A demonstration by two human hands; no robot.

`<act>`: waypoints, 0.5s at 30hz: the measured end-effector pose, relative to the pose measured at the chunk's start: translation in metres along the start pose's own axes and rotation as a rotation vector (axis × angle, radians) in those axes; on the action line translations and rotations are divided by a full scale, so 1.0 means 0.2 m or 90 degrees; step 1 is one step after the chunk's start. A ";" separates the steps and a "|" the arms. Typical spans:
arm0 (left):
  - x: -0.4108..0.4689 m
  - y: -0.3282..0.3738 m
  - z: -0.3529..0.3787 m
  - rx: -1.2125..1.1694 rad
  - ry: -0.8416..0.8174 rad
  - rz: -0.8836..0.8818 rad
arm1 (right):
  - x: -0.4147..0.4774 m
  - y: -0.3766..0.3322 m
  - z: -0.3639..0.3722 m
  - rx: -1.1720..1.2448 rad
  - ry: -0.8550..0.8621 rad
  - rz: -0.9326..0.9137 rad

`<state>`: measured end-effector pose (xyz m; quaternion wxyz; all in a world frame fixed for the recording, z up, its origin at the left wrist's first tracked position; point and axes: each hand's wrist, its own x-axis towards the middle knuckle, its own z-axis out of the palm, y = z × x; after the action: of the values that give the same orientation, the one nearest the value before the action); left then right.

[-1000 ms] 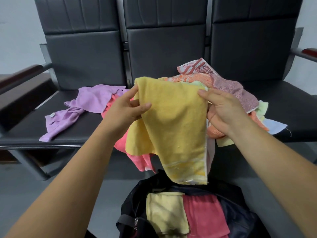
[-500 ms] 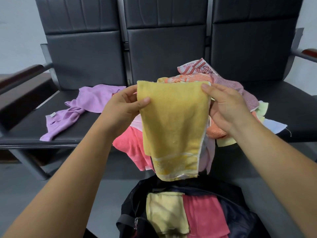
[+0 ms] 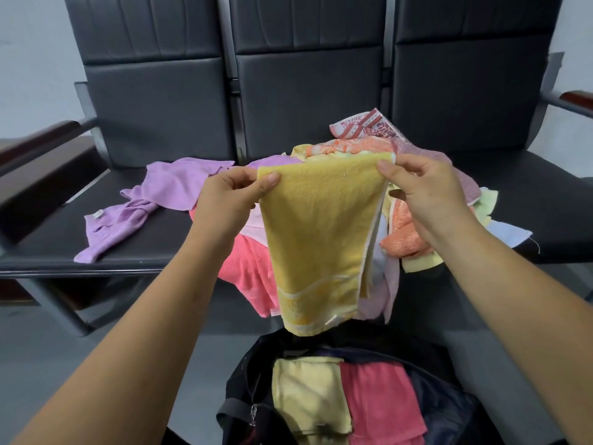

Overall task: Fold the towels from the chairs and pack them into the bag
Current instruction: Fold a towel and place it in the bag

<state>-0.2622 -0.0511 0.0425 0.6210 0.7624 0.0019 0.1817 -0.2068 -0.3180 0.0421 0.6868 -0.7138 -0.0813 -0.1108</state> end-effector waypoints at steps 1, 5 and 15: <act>0.00 0.00 0.01 -0.005 -0.004 -0.003 | 0.00 0.00 0.00 -0.018 0.001 0.002; -0.02 0.00 0.01 -0.041 -0.065 0.004 | 0.01 0.00 -0.01 0.067 -0.049 0.065; -0.03 0.01 0.03 0.000 -0.012 0.033 | 0.00 -0.05 -0.04 0.234 -0.282 0.175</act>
<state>-0.2660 -0.0579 0.0414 0.6162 0.7638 -0.0241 0.1906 -0.2104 -0.3253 0.0522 0.7784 -0.5887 -0.1502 0.1581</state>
